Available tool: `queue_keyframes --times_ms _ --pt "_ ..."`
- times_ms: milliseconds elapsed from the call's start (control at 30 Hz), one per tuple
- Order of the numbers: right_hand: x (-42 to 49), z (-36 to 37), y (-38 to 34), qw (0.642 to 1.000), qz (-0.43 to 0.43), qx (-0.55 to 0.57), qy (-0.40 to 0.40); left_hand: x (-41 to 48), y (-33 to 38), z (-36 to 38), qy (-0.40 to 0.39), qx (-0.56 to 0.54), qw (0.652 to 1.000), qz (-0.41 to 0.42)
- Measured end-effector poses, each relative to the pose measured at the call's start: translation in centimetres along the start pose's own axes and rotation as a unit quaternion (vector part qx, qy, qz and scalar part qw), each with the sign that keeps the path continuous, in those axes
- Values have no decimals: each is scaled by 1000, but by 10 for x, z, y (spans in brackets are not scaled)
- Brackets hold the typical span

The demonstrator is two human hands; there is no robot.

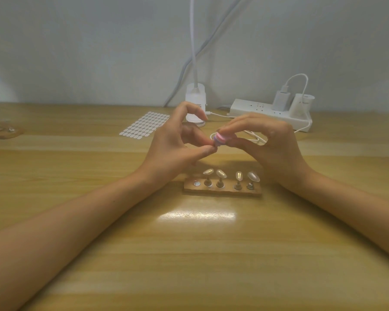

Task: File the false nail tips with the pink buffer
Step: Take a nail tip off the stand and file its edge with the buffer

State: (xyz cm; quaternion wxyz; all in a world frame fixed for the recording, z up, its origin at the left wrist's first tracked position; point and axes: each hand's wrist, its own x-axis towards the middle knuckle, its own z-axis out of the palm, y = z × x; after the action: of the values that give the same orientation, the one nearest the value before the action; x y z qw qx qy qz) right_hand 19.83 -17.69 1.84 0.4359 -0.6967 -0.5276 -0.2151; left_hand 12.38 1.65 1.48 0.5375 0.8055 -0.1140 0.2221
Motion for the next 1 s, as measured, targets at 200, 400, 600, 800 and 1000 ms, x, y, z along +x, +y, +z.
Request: queue_keyframes --times_ms 200,400,600,800,1000 --pt "1 0 -2 1000 -14 -15 -3 0 1 1 -1 -3 1000 7" --pt "0 -1 -2 1000 2 -4 -8 1 -1 0 -2 -1 1000 11" --pt "1 -2 -2 1000 4 -12 1 1 -3 1 -6 -11 1000 9" --pt "0 0 -3 1000 -16 -19 -18 1 -3 0 -12 -9 1000 12" --pt "-1 2 -6 998 -42 -21 -36 1 -2 0 -17 -16 1000 12"
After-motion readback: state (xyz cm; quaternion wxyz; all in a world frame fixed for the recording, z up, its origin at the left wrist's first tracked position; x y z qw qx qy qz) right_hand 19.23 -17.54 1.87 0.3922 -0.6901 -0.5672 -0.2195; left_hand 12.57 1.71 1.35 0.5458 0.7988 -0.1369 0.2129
